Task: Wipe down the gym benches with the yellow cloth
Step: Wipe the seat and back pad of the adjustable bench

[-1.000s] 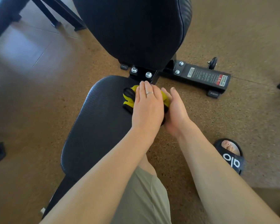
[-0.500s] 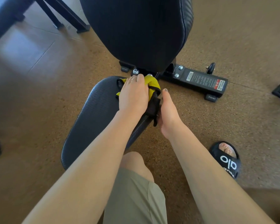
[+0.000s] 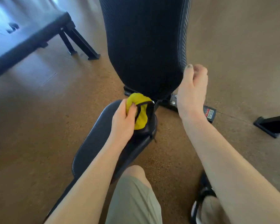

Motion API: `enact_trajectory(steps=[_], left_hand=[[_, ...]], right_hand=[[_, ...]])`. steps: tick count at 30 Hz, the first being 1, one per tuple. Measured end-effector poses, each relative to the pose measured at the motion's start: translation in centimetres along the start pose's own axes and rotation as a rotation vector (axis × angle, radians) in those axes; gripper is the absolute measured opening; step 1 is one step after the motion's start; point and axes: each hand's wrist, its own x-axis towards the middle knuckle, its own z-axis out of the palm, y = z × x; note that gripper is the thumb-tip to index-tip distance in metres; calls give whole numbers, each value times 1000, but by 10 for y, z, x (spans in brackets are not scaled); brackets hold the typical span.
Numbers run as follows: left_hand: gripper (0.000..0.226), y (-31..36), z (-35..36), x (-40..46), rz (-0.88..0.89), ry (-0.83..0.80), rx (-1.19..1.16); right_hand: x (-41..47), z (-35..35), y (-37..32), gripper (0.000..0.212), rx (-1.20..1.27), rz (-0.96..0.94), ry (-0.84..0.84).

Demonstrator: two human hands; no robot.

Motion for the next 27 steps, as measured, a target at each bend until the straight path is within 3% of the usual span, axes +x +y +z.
enact_trajectory(steps=[2, 4, 7, 10, 15, 21, 23, 24, 25, 27], left_hand=[[29, 38, 5, 21, 0, 92, -338], [25, 78, 6, 41, 68, 202, -485], [16, 126, 9, 63, 265, 376, -259], [19, 158, 31, 84, 359, 522, 22], [19, 177, 73, 106, 444, 632, -133], [32, 152, 80, 109, 596, 545, 39], [32, 143, 68, 119, 581, 566, 119], [28, 139, 64, 125, 531, 615, 97], [23, 137, 62, 129, 453, 675, 26], [15, 142, 65, 132, 285, 772, -135]], right_hand=[[19, -7, -25, 49, 18, -65, -71], [37, -3, -44, 55, 47, -76, -185], [45, 10, -59, 75, 69, -76, -300], [51, 16, -49, 77, 93, -108, -327], [54, 16, -51, 85, 156, -85, -355], [61, 18, -52, 87, 227, -21, -438], [69, 14, -55, 91, 317, 22, -466], [72, 12, -55, 83, 352, 28, -484], [73, 11, -55, 76, 361, 42, -498], [71, 12, -57, 86, 339, 60, -517]])
